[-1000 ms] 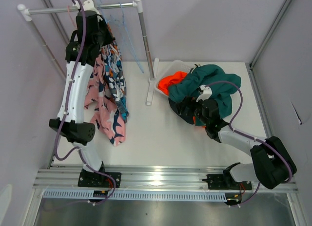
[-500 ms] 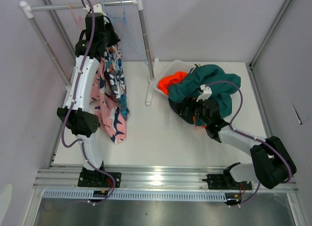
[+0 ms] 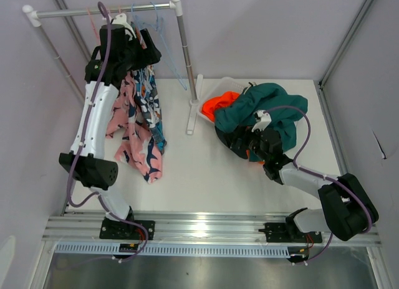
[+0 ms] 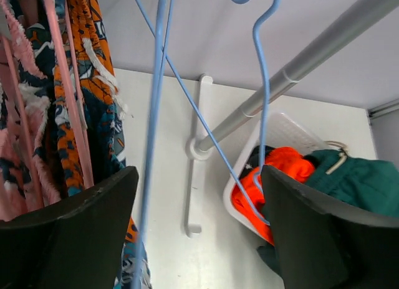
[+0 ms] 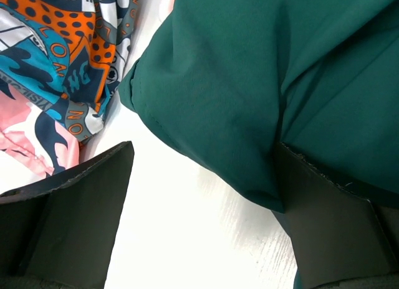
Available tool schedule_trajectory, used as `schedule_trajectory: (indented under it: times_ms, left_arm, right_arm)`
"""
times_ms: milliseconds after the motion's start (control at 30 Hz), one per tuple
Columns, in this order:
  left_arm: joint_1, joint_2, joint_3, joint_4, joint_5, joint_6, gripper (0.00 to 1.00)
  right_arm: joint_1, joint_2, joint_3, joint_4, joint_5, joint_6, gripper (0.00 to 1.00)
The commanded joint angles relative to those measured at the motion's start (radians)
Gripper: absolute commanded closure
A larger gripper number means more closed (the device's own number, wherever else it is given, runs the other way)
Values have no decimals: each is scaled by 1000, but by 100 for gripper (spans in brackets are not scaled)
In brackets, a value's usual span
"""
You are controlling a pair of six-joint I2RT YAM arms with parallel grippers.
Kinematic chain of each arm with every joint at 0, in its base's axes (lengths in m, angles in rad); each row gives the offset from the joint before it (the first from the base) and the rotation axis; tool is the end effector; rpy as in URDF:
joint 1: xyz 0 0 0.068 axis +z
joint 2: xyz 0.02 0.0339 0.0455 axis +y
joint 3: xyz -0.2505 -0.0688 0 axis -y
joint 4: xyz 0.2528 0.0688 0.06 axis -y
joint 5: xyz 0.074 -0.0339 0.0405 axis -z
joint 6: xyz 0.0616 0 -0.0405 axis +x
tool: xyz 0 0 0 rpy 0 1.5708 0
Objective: Remove the shorts from the hanger
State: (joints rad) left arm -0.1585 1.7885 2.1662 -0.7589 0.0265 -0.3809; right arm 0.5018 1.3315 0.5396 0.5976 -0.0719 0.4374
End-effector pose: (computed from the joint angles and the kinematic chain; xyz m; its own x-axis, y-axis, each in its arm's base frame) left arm 0.4074 -0.0668 0.4566 -0.4087 -0.3110 -0.8580 0.0324 0.9346 -0.3542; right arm 0.2730 0.1548 0.1929 -0.3827 0.2719 -0.8829 -0.4189 0.8008 0.4282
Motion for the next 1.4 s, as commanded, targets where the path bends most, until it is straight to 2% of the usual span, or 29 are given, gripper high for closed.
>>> schedule_trajectory:
  times_ms: [0, 133, 267, 433, 600, 800, 1000, 1367]
  left_arm:
    - [5, -115, 3, -14, 49, 11, 11]
    - [7, -187, 3, -29, 33, 19, 8]
    - [17, -227, -6, -34, -68, 49, 10]
    - [37, -229, -9, -26, -118, 68, 12]
    - [54, -175, -3, 12, -155, 83, 14]
    - [76, -68, 108, 21, -152, 79, 21]
    - [80, 0, 142, 41, -146, 63, 37]
    - [85, 40, 144, 69, -211, 88, 38]
  right_arm:
    - [3, 6, -23, 34, -48, 26, 1]
    - [3, 3, -36, 50, -54, 29, 1]
    - [3, 5, -41, 56, -62, 31, 1]
    - [1, 1, -46, 64, -66, 32, 1]
    - [-2, 1, -52, 71, -71, 35, 1]
    - [-8, 3, -58, 85, -81, 41, 1]
    - [-17, 12, -56, 93, -94, 49, 1]
    - [-35, 18, -61, 108, -117, 64, 1]
